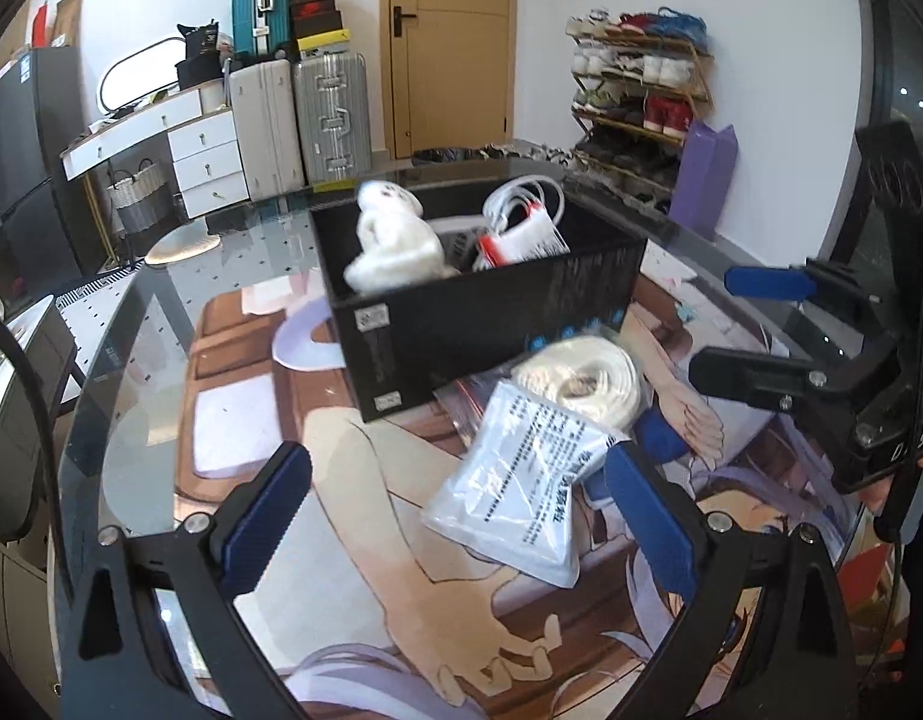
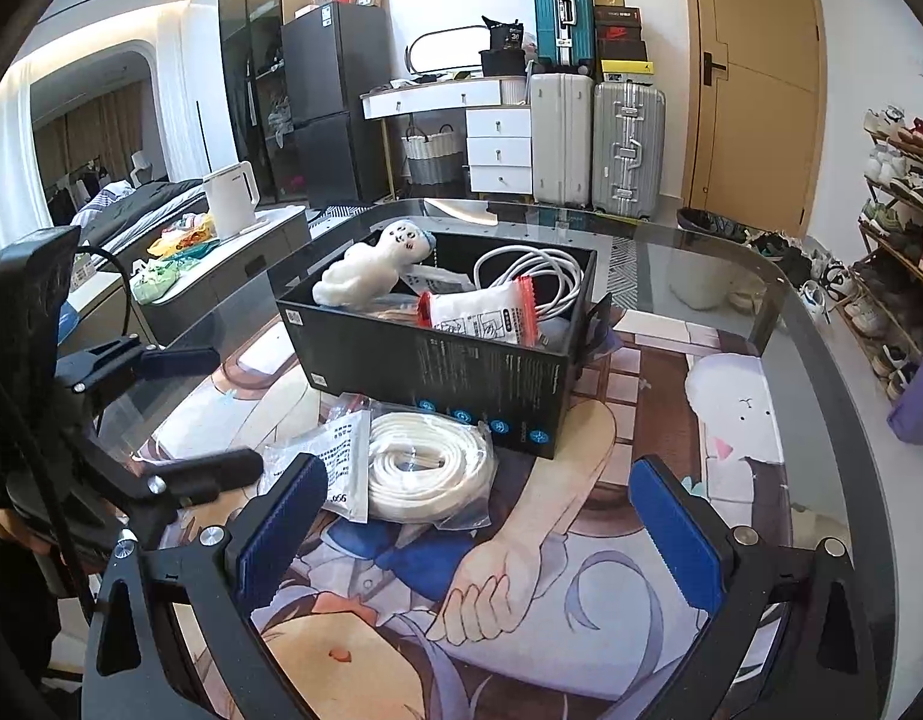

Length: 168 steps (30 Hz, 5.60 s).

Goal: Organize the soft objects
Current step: 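Move both tools back over the white pouch and bagged rope coil, then grasp the white pouch with the left tool while the right tool grasps the bagged rope, then carry the pouch and rope bag into the black box and release both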

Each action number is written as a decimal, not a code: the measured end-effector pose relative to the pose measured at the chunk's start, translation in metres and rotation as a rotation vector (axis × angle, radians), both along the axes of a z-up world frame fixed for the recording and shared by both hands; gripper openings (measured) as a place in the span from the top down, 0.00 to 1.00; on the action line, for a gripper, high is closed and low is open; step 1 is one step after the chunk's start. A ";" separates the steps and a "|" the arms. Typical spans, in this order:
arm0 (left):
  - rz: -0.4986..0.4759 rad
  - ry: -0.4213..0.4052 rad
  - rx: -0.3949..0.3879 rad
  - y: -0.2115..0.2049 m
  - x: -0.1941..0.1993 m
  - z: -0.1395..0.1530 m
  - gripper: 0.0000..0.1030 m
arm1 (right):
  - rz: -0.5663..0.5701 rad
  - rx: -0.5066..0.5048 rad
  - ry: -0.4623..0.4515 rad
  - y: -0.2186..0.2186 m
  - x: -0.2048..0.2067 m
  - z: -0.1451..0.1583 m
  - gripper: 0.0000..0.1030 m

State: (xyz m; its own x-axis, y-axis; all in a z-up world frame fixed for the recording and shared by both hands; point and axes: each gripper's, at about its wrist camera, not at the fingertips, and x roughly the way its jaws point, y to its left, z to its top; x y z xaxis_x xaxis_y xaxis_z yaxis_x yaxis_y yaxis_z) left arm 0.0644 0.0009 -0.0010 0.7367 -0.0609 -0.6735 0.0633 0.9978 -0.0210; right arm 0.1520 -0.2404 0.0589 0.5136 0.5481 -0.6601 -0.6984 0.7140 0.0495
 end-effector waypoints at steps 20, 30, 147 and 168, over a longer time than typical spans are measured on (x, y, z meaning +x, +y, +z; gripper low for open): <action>-0.025 0.092 0.032 -0.012 0.010 -0.019 0.04 | -0.013 -0.025 0.035 -0.001 0.008 -0.013 0.01; -0.026 0.142 0.024 -0.012 0.019 -0.025 0.04 | -0.021 -0.031 0.045 -0.003 0.011 -0.016 0.01; 0.053 -0.045 -0.103 0.057 -0.021 0.036 0.46 | 0.085 -0.150 0.104 0.047 -0.015 -0.043 0.47; 0.087 -0.079 -0.118 0.045 -0.002 0.044 0.46 | 0.049 -0.001 -0.015 0.006 -0.013 0.029 0.47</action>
State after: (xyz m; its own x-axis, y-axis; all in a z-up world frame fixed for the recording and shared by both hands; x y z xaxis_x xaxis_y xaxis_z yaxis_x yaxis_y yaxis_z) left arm 0.0627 0.0456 0.0430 0.7931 -0.0693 -0.6052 -0.0175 0.9905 -0.1364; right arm 0.1389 -0.2345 0.0881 0.4962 0.5722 -0.6530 -0.7330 0.6792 0.0382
